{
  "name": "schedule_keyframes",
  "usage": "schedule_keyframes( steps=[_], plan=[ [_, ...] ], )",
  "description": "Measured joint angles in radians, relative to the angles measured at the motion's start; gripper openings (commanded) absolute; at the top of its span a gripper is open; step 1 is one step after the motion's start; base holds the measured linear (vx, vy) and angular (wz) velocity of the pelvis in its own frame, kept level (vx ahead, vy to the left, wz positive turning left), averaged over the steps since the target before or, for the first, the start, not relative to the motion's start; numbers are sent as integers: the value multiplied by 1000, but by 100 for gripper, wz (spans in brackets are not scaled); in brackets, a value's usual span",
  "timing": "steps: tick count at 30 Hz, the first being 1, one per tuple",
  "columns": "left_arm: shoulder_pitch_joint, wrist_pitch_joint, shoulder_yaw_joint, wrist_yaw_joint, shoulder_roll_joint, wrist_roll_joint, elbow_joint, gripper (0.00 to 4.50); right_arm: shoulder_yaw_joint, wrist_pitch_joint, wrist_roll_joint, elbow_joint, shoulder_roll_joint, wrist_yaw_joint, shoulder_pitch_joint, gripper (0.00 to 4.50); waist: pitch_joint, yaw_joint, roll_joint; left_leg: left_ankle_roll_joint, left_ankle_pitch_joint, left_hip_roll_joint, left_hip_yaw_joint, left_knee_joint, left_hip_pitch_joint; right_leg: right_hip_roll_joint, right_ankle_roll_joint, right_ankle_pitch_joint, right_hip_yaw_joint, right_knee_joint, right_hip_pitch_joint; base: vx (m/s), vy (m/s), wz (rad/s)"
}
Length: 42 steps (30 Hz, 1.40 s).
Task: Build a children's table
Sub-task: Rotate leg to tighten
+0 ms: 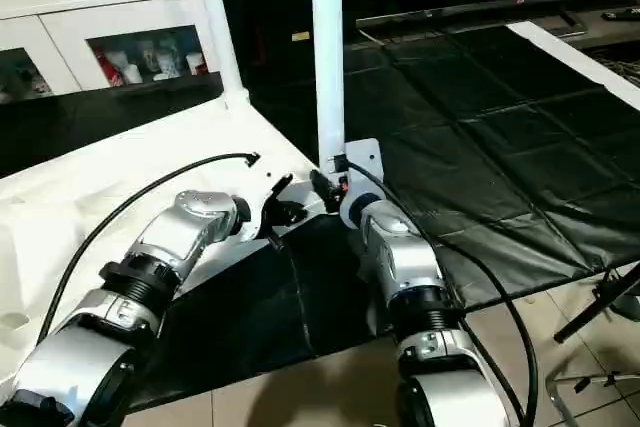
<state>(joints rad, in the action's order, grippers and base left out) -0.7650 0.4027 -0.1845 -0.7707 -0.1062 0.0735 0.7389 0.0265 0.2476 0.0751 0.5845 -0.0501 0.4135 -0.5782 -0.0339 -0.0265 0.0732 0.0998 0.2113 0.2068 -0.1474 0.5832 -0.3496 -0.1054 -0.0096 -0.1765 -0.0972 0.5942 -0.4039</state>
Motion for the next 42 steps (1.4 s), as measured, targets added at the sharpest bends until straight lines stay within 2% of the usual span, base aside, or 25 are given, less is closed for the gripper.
schedule_keyframes(
  steps=[6,9,11,14,18,21,24,28,29,32,33,37,42],
  plan=[
    [9,-43,-37,-87,-40,0,-15,0,-56,-17,16,-59,-152,264,50,394,-1,-10,1,-3,-1,0,0,0,-2,0,1,0,0,-1,-1,0,0,0],
    [22,-78,-58,-171,-82,-3,-27,0,-83,-21,55,-115,-266,470,97,418,-2,-19,-1,-4,0,0,0,0,-2,0,1,0,0,0,-1,0,0,0],
    [29,-101,-63,-212,-99,-6,-28,0,-91,-20,80,-136,-306,556,118,435,-2,-23,0,-4,0,1,0,1,-2,0,0,0,0,0,-1,0,0,0],
    [37,-145,-83,-285,-129,-11,-28,0,-104,-18,119,-176,-362,691,130,435,-3,-33,1,-4,-1,1,0,4,-2,0,0,0,0,2,-1,0,0,0],
    [59,-211,-121,-415,-180,-20,-50,0,-113,-31,128,-182,-425,803,128,435,-3,-45,2,-4,-1,2,0,4,-2,0,0,0,0,2,-1,0,0,0],
    [61,-236,-142,-480,-198,-23,-59,0,-119,-47,128,-174,-433,848,115,435,-3,-61,2,-4,-1,2,0,4,-2,-1,0,0,0,2,-1,0,0,0],
    [62,-271,-170,-552,-227,-22,-71,0,-150,-86,127,-128,-435,914,77,435,-3,-67,2,-4,-1,2,0,4,-2,-1,0,0,0,2,-1,0,0,0],
    [67,-301,-193,-602,-244,-19,-87,0,-168,-97,127,-93,-436,965,63,435,-3,-76,2,-4,-1,1,0,5,-3,-2,0,0,0,2,-1,0,0,0],
    [67,-303,-197,-608,-245,-18,-89,0,-173,-97,127,-90,-435,971,61,408,-3,-77,2,-4,-1,1,0,5,-3,-3,0,0,0,2,-1,0,0,0],
    [71,-320,-213,-623,-251,-13,-102,0,-196,-106,122,-48,-425,996,34,398,-3,-78,2,-5,0,1,0,6,-3,-3,0,0,0,3,-1,0,0,0],
    [74,-325,-218,-627,-252,-11,-109,0,-201,-110,118,-36,-417,1006,26,375,-3,-80,2,-5,0,1,0,6,-3,-3,0,0,0,4,-1,0,0,0],
    [80,-335,-227,-643,-252,-10,-125,0,-222,-131,114,-13,-392,1020,23,354,-3,-88,2,-5,0,1,0,7,-3,-3,0,0,0,4,-1,0,0,0],
    [81,-341,-234,-646,-257,-9,-130,0,-233,-153,109,20,-374,1037,12,304,-3,-86,2,-5,0,1,-1,8,-3,-4,0,0,0,5,-1,0,0,0]
  ],
)
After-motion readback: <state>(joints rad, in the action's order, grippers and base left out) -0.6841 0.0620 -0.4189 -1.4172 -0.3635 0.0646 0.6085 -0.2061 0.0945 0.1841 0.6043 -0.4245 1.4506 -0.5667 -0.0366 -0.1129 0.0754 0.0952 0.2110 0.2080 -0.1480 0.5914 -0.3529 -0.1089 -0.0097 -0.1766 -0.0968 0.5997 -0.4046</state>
